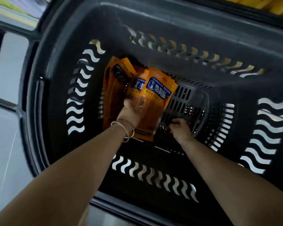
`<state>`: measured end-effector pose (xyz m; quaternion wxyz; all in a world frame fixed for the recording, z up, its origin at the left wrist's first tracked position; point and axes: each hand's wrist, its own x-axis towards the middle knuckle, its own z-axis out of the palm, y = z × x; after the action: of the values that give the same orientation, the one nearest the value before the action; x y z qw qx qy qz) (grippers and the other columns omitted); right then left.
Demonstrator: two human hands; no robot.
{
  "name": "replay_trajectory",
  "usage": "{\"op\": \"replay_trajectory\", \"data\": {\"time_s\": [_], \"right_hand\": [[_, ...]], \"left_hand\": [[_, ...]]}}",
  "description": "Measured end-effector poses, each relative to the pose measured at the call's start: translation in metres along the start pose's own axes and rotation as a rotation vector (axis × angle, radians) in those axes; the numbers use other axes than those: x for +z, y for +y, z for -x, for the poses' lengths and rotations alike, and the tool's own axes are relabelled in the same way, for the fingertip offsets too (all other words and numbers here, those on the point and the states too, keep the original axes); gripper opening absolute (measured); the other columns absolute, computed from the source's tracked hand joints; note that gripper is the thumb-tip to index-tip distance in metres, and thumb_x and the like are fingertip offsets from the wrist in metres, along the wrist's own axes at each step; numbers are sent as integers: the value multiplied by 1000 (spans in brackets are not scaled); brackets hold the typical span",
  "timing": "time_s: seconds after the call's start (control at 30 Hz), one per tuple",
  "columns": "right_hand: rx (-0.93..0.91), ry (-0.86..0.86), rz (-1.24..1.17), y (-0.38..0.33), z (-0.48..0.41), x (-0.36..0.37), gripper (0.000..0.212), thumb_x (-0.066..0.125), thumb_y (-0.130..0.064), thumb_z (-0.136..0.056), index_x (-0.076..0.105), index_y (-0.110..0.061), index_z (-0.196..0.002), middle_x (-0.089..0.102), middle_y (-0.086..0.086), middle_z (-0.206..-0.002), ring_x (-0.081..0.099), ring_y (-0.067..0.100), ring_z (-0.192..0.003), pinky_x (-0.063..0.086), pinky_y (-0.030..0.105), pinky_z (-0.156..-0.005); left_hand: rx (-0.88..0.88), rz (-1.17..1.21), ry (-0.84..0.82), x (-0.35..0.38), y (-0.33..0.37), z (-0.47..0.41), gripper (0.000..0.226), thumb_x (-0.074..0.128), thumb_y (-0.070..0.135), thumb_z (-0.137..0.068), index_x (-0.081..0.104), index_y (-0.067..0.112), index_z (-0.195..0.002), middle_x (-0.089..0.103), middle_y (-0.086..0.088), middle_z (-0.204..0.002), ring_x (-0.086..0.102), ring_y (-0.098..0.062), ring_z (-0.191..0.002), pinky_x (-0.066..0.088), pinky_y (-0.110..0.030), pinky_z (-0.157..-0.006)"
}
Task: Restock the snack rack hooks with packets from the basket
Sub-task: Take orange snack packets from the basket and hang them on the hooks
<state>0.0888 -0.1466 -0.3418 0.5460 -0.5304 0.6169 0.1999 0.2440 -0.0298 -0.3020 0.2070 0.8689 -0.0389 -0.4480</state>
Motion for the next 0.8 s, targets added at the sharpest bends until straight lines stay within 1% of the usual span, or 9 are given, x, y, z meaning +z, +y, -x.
{"op": "replay_trajectory", "data": {"time_s": [0.1,0.2,0.3,0.43,0.5,0.57,0.6,0.7,0.8], "right_hand": [[3,1,17,-5,5,1,17,51,-12,-94,51,-11,-111,56,7,-84,57,25,-79,43,30,-69],[0,-39,44,-11,8,8,3,50,-13,-92,53,-14,-92,52,4,-66,55,22,-68,38,26,-55],[-2,-44,29,-20,2,23,16,53,-16,-92,53,-13,-76,50,8,-67,47,20,-60,31,26,-51],[67,4,-80,-32,-17,47,31,61,-40,-88,61,-9,-88,61,17,-89,55,23,-67,43,30,-62],[92,-7,-102,-37,-27,59,56,66,-49,-81,61,-4,-114,65,17,-111,63,28,-95,52,36,-86],[111,7,-88,-39,-31,68,80,71,-54,-75,46,-8,-135,57,12,-130,59,25,-110,50,38,-94],[105,24,-85,-39,-31,72,79,72,-52,-74,46,-9,-135,56,10,-131,58,23,-107,50,35,-91],[64,86,-137,-35,-28,77,40,75,-40,-77,54,-15,-102,63,7,-115,57,18,-88,48,30,-79],[55,85,-194,-32,-16,73,47,80,-35,-73,55,-12,-106,62,3,-102,60,22,-93,50,32,-77]], "left_hand": [[135,-102,53,-41,7,16,45,49,21,-93,27,25,-131,58,-2,-86,58,-20,-71,42,-34,-64],[217,-319,164,-74,3,28,55,47,13,-92,25,22,-141,56,-7,-115,57,-24,-101,47,-39,-89],[68,-200,170,-96,-10,38,46,45,23,-92,30,22,-136,53,0,-98,54,-22,-87,40,-34,-76],[-130,-131,121,-94,-28,34,27,48,23,-93,42,11,-117,56,-10,-101,58,-31,-97,46,-37,-83],[-153,-122,110,-89,-34,28,33,49,27,-94,41,12,-122,53,-5,-94,56,-24,-85,42,-36,-78],[-156,-134,128,-85,-37,23,34,44,34,-95,40,12,-121,50,-2,-89,53,-21,-79,38,-34,-73],[-153,-138,136,-84,-38,21,34,43,35,-95,40,11,-119,51,-3,-90,54,-23,-81,38,-34,-72],[-132,-98,123,-83,-40,15,36,44,32,-94,45,8,-120,54,-2,-89,58,-24,-83,41,-31,-71],[-150,81,-14,-84,-41,15,24,51,27,-86,56,18,-108,63,-9,-93,63,-30,-90,53,-40,-82]]}}
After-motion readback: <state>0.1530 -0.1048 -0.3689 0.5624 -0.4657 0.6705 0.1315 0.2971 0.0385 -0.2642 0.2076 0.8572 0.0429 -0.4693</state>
